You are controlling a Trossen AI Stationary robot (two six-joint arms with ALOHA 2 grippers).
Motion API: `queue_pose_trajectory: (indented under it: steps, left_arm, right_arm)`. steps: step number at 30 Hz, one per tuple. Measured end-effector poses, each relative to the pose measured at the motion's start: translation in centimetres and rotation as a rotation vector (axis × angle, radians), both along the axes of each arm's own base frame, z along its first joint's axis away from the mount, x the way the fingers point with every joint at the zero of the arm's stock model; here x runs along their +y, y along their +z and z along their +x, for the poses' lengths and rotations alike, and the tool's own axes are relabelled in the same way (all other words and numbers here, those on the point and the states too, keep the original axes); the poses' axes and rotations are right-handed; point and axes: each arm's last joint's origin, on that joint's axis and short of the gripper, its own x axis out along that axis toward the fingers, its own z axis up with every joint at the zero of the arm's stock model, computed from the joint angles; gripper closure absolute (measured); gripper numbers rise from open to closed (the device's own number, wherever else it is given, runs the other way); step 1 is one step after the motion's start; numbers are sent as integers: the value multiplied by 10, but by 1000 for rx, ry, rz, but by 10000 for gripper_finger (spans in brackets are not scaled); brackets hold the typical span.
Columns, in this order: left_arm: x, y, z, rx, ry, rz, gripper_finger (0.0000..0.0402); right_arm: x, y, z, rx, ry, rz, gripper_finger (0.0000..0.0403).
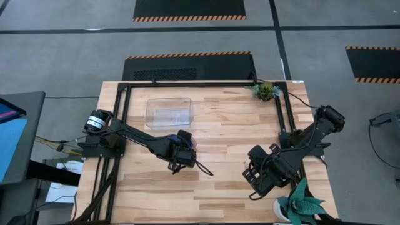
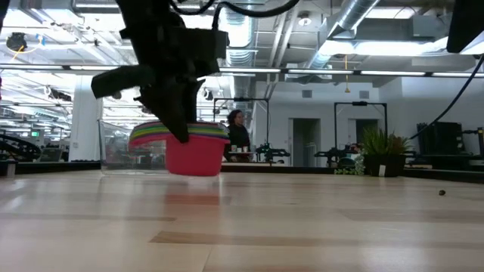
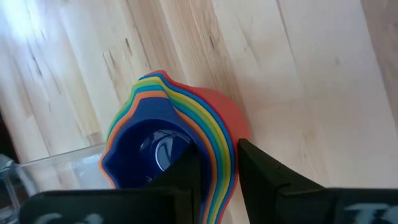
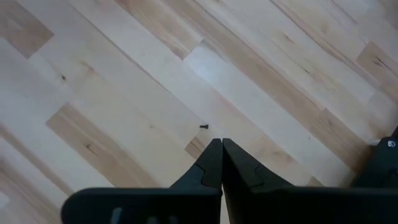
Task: Nest measuring cups in basket
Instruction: Put the stacked measuring cups into the transparent bin
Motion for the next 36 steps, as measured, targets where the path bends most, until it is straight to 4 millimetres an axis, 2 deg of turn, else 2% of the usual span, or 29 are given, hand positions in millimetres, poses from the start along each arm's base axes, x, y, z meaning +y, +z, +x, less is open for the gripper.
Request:
queue_pose_trajectory:
  steps: [8,17,20,25,30,36]
  left_arm:
    - [-2,24,5,3,8,6,340]
    - [-2,67,6,36,38,23,340]
    - [3,80,2,53,56,78,340]
    - [26,98,-9,55,111,110,340]
    - [62,119,-19,20,170,135,340]
    - [108,125,-22,44,225,70,340]
  right_arm:
    - [1,0,-1,0,3,0,377]
    - [1,0,-1,0,3,-1,377]
    - [1,0,-1,1,6,-2,377]
    - [1,0,-1,2,8,-3,380]
    - [1,0,-1,1,8,-2,383]
    - [2,0,1,-17,-1,14,377]
